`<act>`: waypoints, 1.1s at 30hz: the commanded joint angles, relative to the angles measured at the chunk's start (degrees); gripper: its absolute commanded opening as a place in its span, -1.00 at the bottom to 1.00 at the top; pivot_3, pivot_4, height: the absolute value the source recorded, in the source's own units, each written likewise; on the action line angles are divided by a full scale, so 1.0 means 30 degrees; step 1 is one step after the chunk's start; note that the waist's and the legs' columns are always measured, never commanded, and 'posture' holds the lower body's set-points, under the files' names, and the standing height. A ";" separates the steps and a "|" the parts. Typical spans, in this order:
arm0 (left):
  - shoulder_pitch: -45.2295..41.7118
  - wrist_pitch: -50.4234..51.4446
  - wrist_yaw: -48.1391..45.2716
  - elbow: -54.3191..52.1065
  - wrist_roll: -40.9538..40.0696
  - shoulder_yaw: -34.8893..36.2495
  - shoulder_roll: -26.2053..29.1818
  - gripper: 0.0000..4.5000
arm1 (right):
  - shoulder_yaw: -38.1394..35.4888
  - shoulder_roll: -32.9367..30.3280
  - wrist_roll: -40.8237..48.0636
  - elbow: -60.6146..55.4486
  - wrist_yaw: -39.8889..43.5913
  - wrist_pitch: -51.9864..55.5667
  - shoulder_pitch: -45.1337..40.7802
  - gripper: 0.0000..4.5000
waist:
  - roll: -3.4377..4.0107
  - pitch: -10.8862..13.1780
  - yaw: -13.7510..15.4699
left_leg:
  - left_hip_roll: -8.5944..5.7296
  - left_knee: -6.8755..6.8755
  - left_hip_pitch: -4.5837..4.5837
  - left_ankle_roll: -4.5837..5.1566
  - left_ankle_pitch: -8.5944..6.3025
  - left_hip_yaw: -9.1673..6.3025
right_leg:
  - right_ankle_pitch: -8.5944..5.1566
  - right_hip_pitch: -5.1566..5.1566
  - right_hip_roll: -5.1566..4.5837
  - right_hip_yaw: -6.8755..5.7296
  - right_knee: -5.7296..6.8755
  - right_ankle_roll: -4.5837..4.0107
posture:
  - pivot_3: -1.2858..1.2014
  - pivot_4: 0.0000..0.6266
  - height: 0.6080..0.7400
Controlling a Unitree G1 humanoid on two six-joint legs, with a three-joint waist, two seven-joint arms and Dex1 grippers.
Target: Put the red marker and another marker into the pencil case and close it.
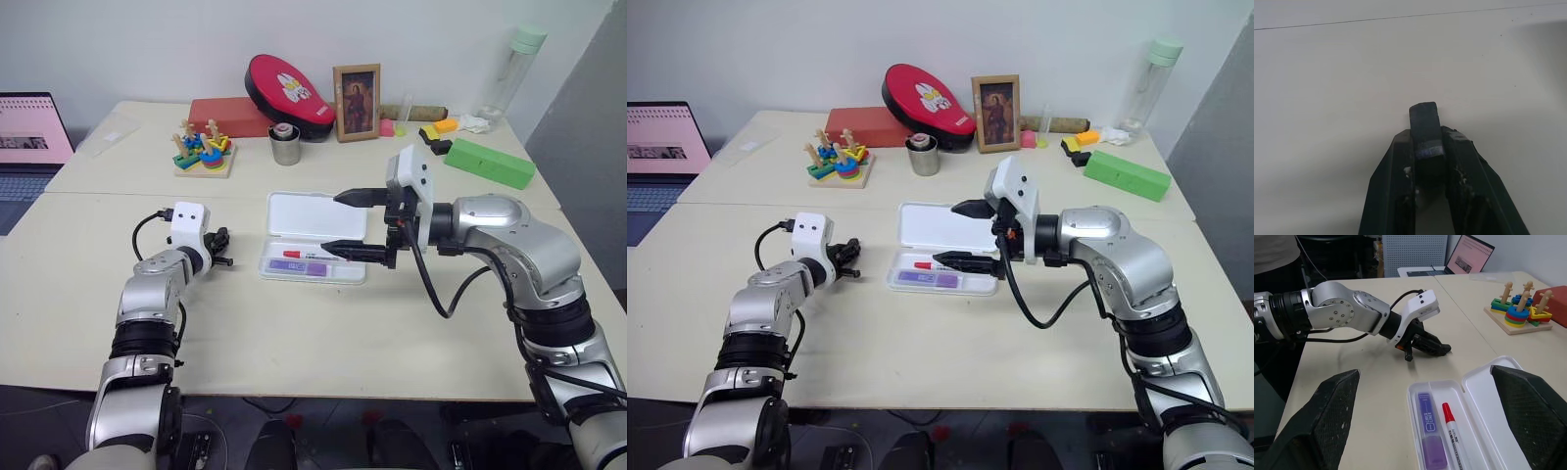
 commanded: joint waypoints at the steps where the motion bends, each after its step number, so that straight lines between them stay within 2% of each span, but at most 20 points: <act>1: -0.0078 -0.0021 -0.1064 -0.2409 -0.0760 0.0304 0.0752 -0.80 | -0.0858 -0.0511 0.0149 -0.0424 0.0116 -0.0377 0.0074 1.00 | 0.0001 0.0002 0.0002 | 0.0000 -0.0002 -0.0012 -0.0001 0.0000 -0.0001 | 0.0000 -0.0009 0.0000 -0.0001 0.0000 -0.0001 | 0.03 -0.52 1.00; 5: -0.0988 -0.0787 -0.3761 -0.4335 -0.2045 0.0087 0.1460 -0.80 | -0.1762 -0.1107 0.0408 -0.0048 0.0136 -0.0365 0.0211 1.00 | 0.0000 0.0002 0.0082 | 0.0000 0.0000 -0.0062 -0.0005 0.0002 -0.0002 | 0.0001 -0.0053 -0.0001 -0.0002 0.0000 -0.0001 | 0.03 -0.52 1.00; 9: -0.2732 -0.1292 -0.9771 -0.5831 -0.3379 -0.2907 0.1761 -0.80 | -0.2607 -0.2184 0.0216 0.0345 0.0429 -0.0562 0.0974 1.00 | -0.0016 -0.0008 0.0271 | -0.0009 0.0007 -0.0114 -0.0015 0.0008 -0.0006 | 0.0002 -0.0071 -0.0005 -0.0015 -0.0031 -0.0001 | 0.03 -0.52 1.00; 12: -0.4092 -0.2387 -1.3192 -0.4618 -0.2775 -0.5524 0.1455 -0.80 | -0.2642 -0.2525 0.0035 -0.0026 0.0219 -0.0658 0.1614 1.00 | 0.0012 -0.0007 0.0129 | -0.0033 0.0003 -0.0092 -0.0011 0.0005 0.0015 | 0.0001 -0.0044 -0.0030 -0.0005 -0.0041 0.0000 | 0.03 -0.52 1.00; 15: -0.5838 -0.3632 -1.5232 -0.1623 -0.1554 -0.7630 0.0679 -0.80 | -0.2889 -0.2561 -0.0022 -0.0637 -0.0521 -0.0426 0.2088 1.00 | 0.0047 0.0012 -0.0031 | -0.0031 0.0003 -0.0086 -0.0006 0.0005 0.0017 | -0.0001 -0.0050 -0.0026 -0.0005 -0.0030 -0.0001 | 0.03 -0.52 1.00; 19: -0.7598 -0.6063 -1.6617 0.2317 0.0031 -0.9267 -0.0336 -0.80 | -0.3414 -0.2723 0.0208 -0.1820 -0.1477 0.0075 0.2904 1.00 | 0.0049 0.0015 -0.0385 | -0.0028 0.0003 -0.0111 0.0005 0.0006 0.0024 | -0.0001 -0.0102 -0.0018 0.0007 -0.0019 0.0000 | 0.03 -0.52 1.00; 24: -0.8607 -0.7356 -1.7483 0.4960 0.1072 -0.9888 -0.1412 -0.80 | -0.4134 -0.2839 0.0503 -0.3332 -0.2692 0.0921 0.4013 1.00 | 0.0047 0.0014 -0.0381 | -0.0029 0.0002 -0.0144 0.0007 0.0005 0.0026 | -0.0001 -0.0101 -0.0020 0.0003 -0.0039 -0.0001 | 0.03 -0.52 1.00; 33: -0.8278 -0.7450 -1.7907 0.5597 0.1806 -0.9881 -0.2306 -0.80 | -0.4230 -0.2723 0.0747 -0.4323 -0.3697 0.1540 0.4674 1.00 | 0.0046 0.0015 -0.0374 | -0.0029 0.0013 -0.0139 0.0019 0.0013 0.0020 | -0.0002 -0.0093 -0.0021 0.0001 -0.0018 0.0001 | 0.03 -0.52 1.00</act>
